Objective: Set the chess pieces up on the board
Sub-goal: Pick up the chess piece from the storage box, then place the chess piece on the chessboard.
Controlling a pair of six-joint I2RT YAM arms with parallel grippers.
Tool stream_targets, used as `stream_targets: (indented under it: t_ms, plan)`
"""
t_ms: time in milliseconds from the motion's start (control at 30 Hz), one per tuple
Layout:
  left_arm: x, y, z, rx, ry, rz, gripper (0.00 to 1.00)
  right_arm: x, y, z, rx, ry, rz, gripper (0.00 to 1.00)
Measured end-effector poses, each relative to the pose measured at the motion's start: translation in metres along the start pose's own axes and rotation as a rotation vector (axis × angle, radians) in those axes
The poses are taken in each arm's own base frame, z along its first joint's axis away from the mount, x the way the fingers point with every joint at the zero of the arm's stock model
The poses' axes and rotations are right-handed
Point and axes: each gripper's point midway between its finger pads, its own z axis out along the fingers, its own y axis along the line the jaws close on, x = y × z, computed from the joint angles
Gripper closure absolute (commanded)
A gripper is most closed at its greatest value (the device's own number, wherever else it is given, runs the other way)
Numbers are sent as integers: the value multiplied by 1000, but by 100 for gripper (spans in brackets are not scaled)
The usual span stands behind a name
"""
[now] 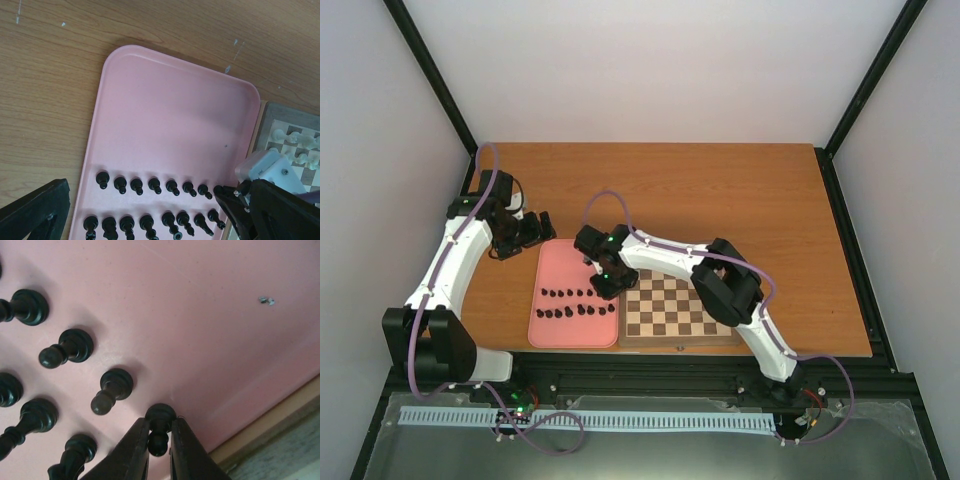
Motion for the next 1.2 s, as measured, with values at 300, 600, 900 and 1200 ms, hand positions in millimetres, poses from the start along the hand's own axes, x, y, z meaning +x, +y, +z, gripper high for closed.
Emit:
stream_targets:
  t_ms: [300, 600, 900, 1200]
  plan:
    - [0, 0, 0, 0, 0, 0, 0, -2, -1, 1, 12, 3, -9, 97]
    - [2, 1, 2, -3, 7, -2, 0, -6, -4, -13, 30, -28, -1, 97]
    - [4, 2, 3, -4, 13, -3, 0, -13, -4, -97, 35, -220, 33, 97]
    - [4, 1, 3, 3, 12, -2, 0, 79, -53, -109, 104, -156, 166, 97]
